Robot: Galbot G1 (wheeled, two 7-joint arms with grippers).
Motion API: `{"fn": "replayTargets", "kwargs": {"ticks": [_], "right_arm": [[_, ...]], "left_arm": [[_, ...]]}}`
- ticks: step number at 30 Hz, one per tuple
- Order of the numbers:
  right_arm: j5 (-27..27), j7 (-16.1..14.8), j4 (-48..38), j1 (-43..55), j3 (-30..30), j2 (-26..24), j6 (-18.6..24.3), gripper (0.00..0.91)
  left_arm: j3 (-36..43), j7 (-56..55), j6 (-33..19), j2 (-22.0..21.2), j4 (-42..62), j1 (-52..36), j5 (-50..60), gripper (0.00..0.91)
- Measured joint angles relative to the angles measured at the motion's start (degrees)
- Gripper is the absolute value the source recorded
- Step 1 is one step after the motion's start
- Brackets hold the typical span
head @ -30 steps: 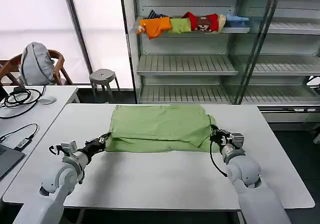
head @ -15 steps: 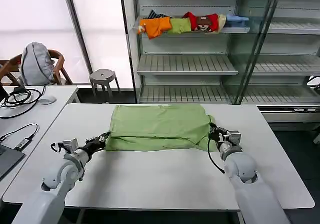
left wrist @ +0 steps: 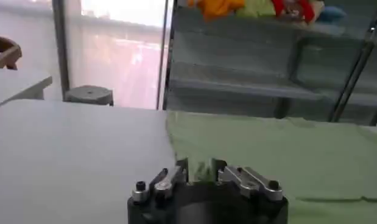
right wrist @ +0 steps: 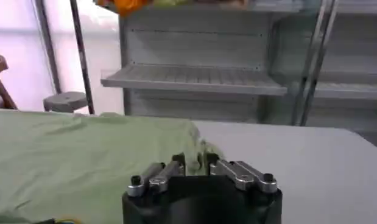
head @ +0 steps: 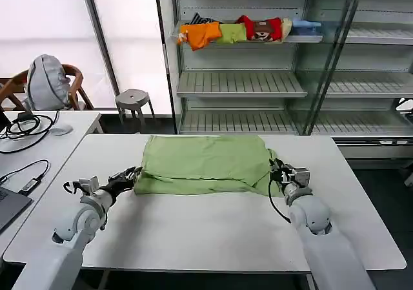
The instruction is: Fold and organize the clothes.
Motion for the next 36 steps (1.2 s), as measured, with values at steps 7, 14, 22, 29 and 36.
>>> {"fn": "replayTargets", "kwargs": {"ticks": [7, 14, 22, 29, 36], "right_arm": [[1.61, -0.03, 6.47, -6.00, 2.33, -2.24, -0.67, 0.907], [1.81, -0.23, 12.06, -12.83, 2.95, -2.65, -0.85, 0.907], [1.74, 0.88, 12.93, -15.24, 1.95, -1.62, -0.80, 0.907], [2.80, 1.67, 13.19, -16.36, 0.92, -1.26, -1.61, 0.000], [4.02, 2.43, 13.15, -17.05, 0.68, -0.94, -2.09, 0.000]], "left_arm": [[-0.60, -2.00, 0.92, 1.57, -5.83, 4.36, 0.27, 0.907], [0.66, -5.65, 3.18, 1.67, -10.31, 8.46, 1.36, 0.907], [0.93, -7.61, 4.37, 2.08, -11.02, 9.86, 1.50, 0.907], [0.95, -8.60, 4.77, 1.64, -9.82, 9.85, 1.71, 0.010], [1.33, -8.61, 5.02, 1.62, -9.31, 10.30, 2.07, 0.010]]}}
